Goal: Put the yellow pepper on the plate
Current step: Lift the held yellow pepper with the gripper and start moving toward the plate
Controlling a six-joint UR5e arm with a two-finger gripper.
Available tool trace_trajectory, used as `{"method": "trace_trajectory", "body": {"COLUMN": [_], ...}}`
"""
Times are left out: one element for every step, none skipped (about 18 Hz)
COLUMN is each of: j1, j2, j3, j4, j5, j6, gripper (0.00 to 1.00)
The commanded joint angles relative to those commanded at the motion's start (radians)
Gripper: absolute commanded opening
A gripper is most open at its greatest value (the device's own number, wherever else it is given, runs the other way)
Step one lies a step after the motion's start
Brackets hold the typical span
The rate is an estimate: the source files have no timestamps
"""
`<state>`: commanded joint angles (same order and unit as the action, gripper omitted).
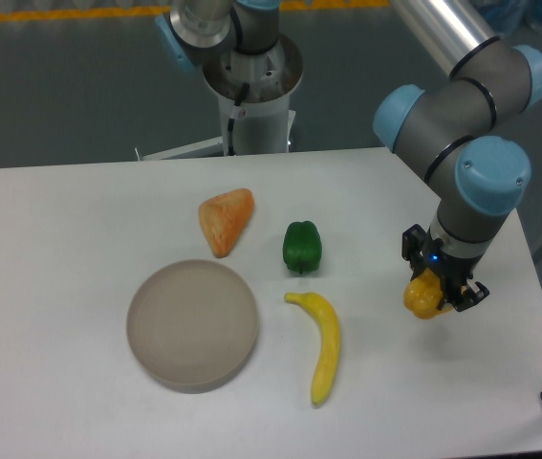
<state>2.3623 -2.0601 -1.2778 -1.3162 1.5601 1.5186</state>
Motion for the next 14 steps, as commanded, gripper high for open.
{"method": "trace_trajectory", "body": {"j1": [0.000, 0.000, -0.002, -0.003, -0.008, -0.021, -0.029, -0.032, -0.044, -0.073, -0.093, -0.112, -0.148, -0.170], "j2": [0.000, 0.000, 0.000, 0.000, 0.000, -0.002, -0.002, 0.000, 0.003, 0.009, 0.017, 0.024, 0.032, 0.043], "j3": [0.000, -0.002, -0.002, -0.002, -0.002, -0.002, 0.000, 0.000, -0.002, -0.006, -0.014, -0.015, -0.021, -0.031], "j4": [0.000, -0.002, 0.000, -0.002, 0.000, 0.002, 0.002, 0.000, 0.000, 0.002, 0.002, 0.002, 0.002, 0.002], "j5": [0.000, -0.002, -0.002, -0.003, -0.003, 0.000, -0.003, -0.003, -0.005, -0.008, -0.009, -0.017, -0.035, -0.038], "j6": [0.000, 0.000, -0.005, -0.014, -0.034, -0.049, -0.054, -0.058, -0.075, -0.104, -0.121, -0.132, -0.170, -0.195], "gripper": [0.21, 0.22, 0.22, 0.22, 0.22, 0.22, 0.22, 0.22, 0.22, 0.21, 0.21, 0.21, 0.21, 0.21]}}
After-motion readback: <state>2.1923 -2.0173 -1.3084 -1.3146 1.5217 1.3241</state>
